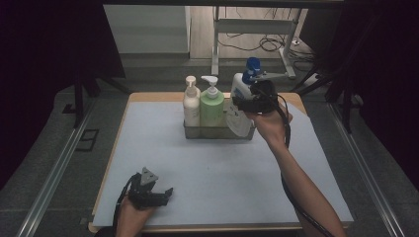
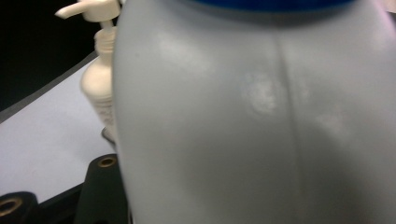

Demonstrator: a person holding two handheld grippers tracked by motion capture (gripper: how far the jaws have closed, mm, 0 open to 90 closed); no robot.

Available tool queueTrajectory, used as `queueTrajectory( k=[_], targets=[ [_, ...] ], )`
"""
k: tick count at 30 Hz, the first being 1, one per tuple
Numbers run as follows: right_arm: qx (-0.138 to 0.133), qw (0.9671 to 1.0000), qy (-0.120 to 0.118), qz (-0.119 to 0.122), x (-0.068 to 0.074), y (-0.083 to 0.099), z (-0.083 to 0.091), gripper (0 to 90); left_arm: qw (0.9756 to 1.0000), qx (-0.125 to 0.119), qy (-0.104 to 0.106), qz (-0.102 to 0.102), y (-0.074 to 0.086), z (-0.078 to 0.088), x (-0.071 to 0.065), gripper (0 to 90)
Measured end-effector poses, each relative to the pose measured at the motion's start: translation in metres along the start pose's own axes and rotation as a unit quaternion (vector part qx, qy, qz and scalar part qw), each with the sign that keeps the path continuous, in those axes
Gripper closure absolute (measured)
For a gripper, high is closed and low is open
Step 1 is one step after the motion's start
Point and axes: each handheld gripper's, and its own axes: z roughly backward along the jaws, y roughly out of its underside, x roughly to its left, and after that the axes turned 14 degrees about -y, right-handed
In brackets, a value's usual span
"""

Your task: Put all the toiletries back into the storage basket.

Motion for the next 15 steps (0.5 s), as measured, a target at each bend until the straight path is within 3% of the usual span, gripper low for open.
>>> queueTrajectory(
  k=[15],
  targets=[
    [-0.018, 0.9989, 0.041, -0.01, -0.016, -0.01, -0.021, 40.4, 1.0, 0.0, 0.0, 0.0, 0.0, 0.0, 0.0, 12.3]
  ],
)
